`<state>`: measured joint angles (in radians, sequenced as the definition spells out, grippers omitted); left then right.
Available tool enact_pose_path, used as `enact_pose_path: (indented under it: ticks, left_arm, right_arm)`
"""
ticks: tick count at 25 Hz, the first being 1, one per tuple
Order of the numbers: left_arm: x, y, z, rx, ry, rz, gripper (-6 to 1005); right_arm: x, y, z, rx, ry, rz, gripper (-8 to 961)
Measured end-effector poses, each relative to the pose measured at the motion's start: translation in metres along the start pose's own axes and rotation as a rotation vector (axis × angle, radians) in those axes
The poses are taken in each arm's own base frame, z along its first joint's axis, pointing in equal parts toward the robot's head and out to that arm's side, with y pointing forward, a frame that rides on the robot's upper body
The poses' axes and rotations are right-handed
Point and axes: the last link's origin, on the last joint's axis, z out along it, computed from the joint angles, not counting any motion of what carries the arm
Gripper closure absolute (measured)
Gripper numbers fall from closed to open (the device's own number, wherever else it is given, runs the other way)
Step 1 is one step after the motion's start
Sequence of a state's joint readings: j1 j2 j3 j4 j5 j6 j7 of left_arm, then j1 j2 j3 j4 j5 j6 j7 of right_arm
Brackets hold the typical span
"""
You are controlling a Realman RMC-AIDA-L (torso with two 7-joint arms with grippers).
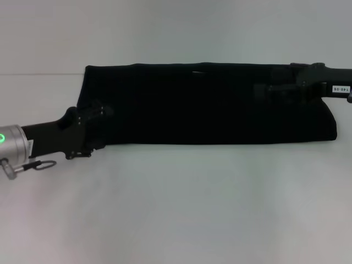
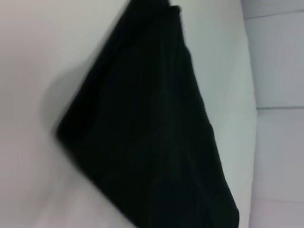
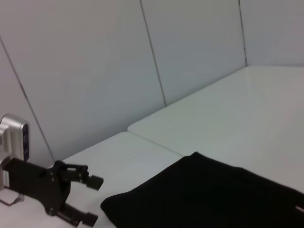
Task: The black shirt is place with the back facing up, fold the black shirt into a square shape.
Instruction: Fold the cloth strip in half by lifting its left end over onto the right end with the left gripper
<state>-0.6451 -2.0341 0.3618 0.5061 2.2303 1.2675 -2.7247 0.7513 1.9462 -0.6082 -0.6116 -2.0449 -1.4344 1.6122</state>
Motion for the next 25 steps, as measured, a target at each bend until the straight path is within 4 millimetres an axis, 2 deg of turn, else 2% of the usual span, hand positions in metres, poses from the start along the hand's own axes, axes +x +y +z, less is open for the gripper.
enact_pose_path:
  ticks: [8, 18, 25]
  left_arm:
    - [0.001, -0.014, -0.002, 0.020, 0.049, -0.151, 50]
    - [0.008, -0.027, -0.004, 0.084, 0.124, -0.175, 50]
    - [0.012, -0.024, -0.003, 0.084, 0.135, -0.167, 50]
  right_arm:
    - [-0.006, -0.003, -0.001, 0.017, -0.022, -0.030, 29]
    - [-0.013, -0.002, 0.004, 0.012, -0.030, -0.043, 29]
    - [-0.016, -0.003, 0.004, 0.016, -0.043, -0.044, 28]
